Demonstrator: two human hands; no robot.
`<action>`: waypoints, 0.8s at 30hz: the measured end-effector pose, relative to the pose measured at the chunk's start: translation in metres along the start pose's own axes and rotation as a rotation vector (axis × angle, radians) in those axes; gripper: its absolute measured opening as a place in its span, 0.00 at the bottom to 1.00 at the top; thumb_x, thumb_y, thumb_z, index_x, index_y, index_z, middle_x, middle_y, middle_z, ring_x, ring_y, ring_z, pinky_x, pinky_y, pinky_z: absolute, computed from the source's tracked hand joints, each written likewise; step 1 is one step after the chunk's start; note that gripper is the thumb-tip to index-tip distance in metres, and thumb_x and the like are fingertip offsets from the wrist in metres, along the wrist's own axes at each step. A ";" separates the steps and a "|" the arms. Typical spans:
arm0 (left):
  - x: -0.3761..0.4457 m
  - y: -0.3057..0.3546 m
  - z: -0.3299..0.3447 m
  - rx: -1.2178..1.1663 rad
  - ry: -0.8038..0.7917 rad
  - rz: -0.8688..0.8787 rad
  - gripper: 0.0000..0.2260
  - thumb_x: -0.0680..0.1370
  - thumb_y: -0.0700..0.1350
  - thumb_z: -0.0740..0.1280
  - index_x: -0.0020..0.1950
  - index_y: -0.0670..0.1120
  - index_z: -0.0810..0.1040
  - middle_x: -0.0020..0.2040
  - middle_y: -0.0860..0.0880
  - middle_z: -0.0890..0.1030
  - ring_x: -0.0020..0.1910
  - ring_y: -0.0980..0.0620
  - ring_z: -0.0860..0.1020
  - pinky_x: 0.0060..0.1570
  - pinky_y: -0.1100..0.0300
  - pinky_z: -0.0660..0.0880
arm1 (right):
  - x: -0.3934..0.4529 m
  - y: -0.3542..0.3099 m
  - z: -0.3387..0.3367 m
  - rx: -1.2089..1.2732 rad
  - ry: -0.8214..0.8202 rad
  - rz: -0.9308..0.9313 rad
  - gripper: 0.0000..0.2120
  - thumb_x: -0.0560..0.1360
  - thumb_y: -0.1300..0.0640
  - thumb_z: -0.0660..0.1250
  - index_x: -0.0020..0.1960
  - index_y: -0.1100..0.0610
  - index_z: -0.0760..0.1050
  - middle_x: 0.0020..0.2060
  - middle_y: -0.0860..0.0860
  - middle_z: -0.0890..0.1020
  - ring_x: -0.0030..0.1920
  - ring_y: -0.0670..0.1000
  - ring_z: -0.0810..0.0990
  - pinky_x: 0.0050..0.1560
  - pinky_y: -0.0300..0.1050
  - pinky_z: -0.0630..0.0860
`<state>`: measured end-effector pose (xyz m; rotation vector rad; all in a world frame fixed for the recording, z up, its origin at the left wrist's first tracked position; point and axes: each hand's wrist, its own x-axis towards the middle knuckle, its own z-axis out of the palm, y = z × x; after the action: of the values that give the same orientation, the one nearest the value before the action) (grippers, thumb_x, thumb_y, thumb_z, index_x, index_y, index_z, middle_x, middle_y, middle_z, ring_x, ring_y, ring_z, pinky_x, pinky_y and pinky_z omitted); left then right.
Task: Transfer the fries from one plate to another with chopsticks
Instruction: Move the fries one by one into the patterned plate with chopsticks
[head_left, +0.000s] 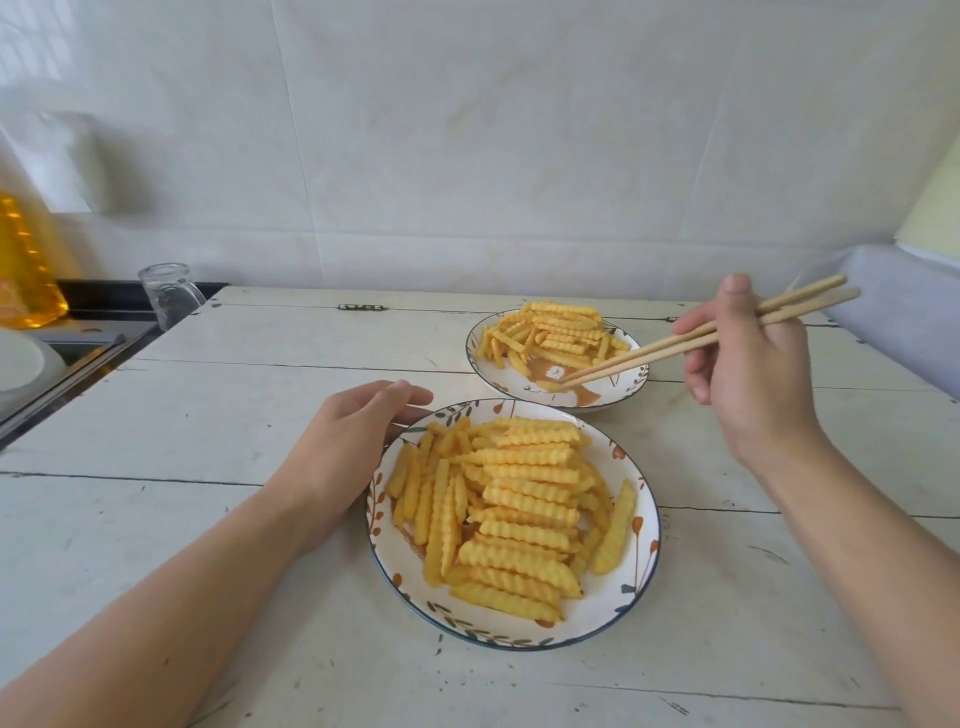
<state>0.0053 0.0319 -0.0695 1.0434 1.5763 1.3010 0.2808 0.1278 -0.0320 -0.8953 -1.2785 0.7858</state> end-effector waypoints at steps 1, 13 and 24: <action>0.000 0.000 0.000 -0.001 0.000 -0.001 0.15 0.86 0.50 0.59 0.56 0.47 0.84 0.50 0.48 0.88 0.50 0.46 0.87 0.60 0.43 0.81 | 0.000 -0.004 0.000 0.072 0.018 -0.002 0.27 0.85 0.46 0.55 0.33 0.56 0.78 0.25 0.52 0.72 0.22 0.49 0.66 0.23 0.38 0.62; 0.001 0.000 0.000 -0.001 -0.001 0.004 0.15 0.86 0.50 0.59 0.56 0.47 0.84 0.50 0.47 0.88 0.50 0.45 0.87 0.59 0.42 0.81 | 0.001 -0.005 0.001 0.232 -0.059 0.073 0.26 0.84 0.50 0.58 0.31 0.54 0.80 0.30 0.58 0.70 0.22 0.49 0.61 0.25 0.41 0.54; 0.002 -0.001 -0.003 0.005 -0.018 0.015 0.15 0.86 0.53 0.60 0.53 0.51 0.85 0.51 0.49 0.88 0.52 0.47 0.86 0.60 0.41 0.81 | 0.020 -0.014 0.043 -0.316 -0.212 -0.220 0.17 0.84 0.50 0.60 0.42 0.56 0.79 0.27 0.55 0.76 0.23 0.51 0.74 0.25 0.43 0.71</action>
<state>0.0020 0.0333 -0.0707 1.0693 1.5620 1.2953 0.2412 0.1440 -0.0078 -0.9175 -1.6898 0.5223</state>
